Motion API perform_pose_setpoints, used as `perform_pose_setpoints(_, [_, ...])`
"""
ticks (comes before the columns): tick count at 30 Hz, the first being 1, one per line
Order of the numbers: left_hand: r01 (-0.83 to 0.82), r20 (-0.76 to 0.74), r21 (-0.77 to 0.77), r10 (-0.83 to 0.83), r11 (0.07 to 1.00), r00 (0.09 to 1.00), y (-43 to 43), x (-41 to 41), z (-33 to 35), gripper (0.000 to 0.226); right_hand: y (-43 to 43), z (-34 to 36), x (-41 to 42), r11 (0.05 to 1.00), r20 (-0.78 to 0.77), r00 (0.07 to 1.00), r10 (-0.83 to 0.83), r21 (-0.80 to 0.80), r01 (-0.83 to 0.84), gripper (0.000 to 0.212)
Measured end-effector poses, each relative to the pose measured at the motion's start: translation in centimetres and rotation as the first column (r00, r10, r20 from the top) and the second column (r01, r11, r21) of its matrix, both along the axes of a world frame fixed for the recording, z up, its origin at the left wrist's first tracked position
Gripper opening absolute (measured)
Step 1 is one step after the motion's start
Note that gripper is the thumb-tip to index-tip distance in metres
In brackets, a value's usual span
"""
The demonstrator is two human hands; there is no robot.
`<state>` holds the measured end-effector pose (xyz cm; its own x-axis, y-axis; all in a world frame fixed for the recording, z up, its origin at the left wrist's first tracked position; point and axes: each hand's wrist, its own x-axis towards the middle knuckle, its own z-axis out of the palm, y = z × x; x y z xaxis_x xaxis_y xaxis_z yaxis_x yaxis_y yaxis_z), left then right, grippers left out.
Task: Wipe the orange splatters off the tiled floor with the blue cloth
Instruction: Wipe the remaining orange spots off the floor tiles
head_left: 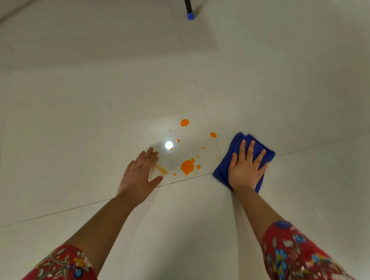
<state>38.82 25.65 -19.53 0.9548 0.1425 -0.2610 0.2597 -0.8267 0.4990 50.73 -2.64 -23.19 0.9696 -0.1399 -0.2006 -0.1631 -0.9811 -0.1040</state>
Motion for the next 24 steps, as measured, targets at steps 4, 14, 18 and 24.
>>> perform_pose_setpoints(4, [-0.014,-0.027,0.020,0.014,1.000,1.000,1.1,-0.4,-0.5,0.103,3.0,-0.2,4.0,0.993,0.044,0.994,0.099,0.058,-0.101,0.055])
perform_pose_setpoints(14, [0.006,-0.077,-0.011,-0.007,1.000,0.997,1.9,-0.1,-2.1,0.124,-0.1,-0.1,6.3,0.994,0.054,0.993,0.107,-0.029,-0.106,0.059])
perform_pose_setpoints(18, [0.006,-0.055,-0.018,-0.007,1.000,0.998,1.9,0.0,-2.1,0.123,5.8,-0.1,6.9,0.925,0.074,0.922,0.379,-0.018,-0.379,0.058])
perform_pose_setpoints(24, [0.013,-0.055,-0.010,-0.014,1.000,0.998,2.0,-0.1,-2.0,0.120,0.7,0.3,3.1,0.913,0.032,0.912,0.409,-0.020,-0.408,0.058])
